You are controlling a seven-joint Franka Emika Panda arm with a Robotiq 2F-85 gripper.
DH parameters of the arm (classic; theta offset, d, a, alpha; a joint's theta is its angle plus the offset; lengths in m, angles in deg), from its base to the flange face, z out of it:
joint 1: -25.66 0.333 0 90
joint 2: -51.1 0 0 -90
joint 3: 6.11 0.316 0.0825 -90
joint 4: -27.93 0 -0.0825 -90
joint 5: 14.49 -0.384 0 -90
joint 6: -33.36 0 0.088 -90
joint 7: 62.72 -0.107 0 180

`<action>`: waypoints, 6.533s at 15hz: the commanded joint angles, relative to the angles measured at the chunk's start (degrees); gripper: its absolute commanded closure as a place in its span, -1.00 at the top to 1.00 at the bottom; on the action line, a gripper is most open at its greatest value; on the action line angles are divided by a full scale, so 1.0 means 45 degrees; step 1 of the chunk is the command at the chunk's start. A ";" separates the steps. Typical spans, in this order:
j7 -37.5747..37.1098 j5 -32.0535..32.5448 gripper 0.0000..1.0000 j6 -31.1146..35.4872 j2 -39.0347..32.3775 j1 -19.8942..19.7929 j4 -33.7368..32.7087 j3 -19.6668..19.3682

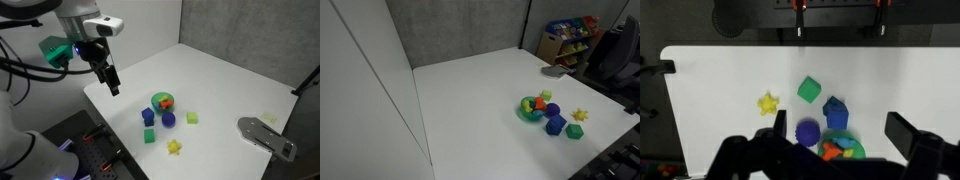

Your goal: Remove the orange bear toy from the green bowl and put it on the lime green building block

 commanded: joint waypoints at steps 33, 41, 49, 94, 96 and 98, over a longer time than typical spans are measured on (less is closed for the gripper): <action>-0.0910 -0.1394 1.00 0.1415 -0.9127 0.0760 -0.6348 0.0440; -0.2195 -0.1192 1.00 0.4589 -1.2217 0.0882 -0.6804 0.0460; -0.3653 -0.0950 1.00 0.6521 -1.5376 0.1225 -0.8221 0.0098; -0.3918 -0.0275 -0.87 0.9615 -1.9743 0.3101 -0.9670 -0.1914; -0.3872 -0.0306 -0.86 0.9566 -1.9361 0.3110 -0.9448 -0.1855; -0.3811 -0.0328 -0.89 0.9505 -1.8992 0.3108 -0.9242 -0.1773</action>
